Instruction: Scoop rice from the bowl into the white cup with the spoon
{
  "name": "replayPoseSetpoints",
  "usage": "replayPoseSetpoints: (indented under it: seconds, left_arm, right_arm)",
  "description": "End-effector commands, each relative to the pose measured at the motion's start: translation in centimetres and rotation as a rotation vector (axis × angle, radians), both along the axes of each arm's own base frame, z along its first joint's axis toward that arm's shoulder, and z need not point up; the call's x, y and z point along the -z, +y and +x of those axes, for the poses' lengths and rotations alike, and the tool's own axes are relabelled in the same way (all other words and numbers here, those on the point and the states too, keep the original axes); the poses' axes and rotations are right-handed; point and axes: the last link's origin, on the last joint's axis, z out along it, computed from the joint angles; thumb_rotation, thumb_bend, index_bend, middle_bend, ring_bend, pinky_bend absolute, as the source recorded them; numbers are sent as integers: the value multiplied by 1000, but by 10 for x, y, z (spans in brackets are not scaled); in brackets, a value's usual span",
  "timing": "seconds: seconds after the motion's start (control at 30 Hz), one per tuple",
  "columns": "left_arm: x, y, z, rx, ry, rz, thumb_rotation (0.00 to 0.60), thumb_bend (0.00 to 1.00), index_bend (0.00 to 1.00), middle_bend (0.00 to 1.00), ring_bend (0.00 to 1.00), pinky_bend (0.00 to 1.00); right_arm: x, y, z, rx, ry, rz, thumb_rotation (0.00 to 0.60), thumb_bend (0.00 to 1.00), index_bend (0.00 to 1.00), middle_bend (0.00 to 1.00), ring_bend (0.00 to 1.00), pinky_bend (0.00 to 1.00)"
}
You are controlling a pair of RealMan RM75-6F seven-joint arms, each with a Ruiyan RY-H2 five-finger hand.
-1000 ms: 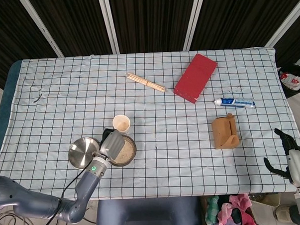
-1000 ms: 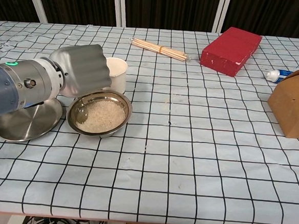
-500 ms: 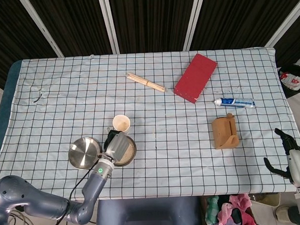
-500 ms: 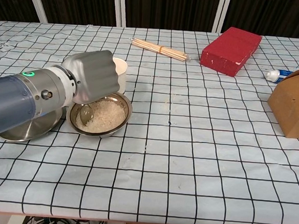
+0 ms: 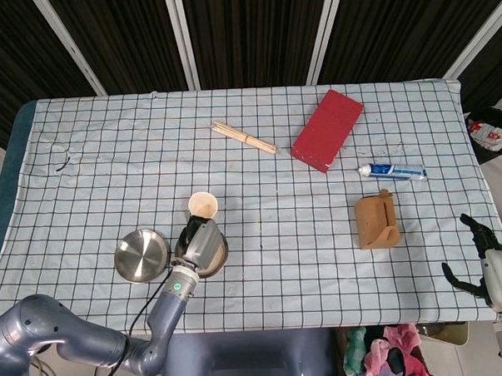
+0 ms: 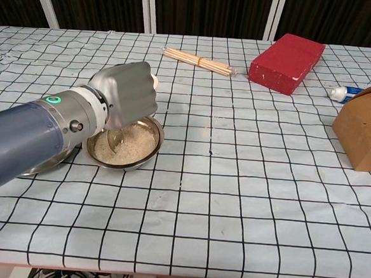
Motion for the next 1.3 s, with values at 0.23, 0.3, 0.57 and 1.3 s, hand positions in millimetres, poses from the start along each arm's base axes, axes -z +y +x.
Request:
replayPoseSetpoints:
  seconds: [0.23, 0.3, 0.57, 1.3]
  left_arm:
    - [11, -7, 0, -8, -1, -20, 600, 467, 794, 1000, 1000, 1000]
    - [14, -9, 2, -9, -10, -24, 600, 467, 794, 1000, 1000, 1000]
    - [20, -13, 8, -53, -53, -26, 600, 468, 796, 1000, 1000, 1000]
    - [16, -17, 10, -225, -278, 12, 600, 478, 801, 1000, 1000, 1000]
  right_arm:
    - [0, 0, 0, 0, -3, -2, 600, 306, 83, 114, 82, 218]
    - [0, 0, 0, 0, -3, -3, 600, 306, 83, 114, 82, 218]
    - [-1, 0, 0, 0, -7, -4, 600, 305, 83, 113, 82, 218]
    - [-1, 0, 1, -2, -17, -11, 600, 306, 83, 114, 82, 218]
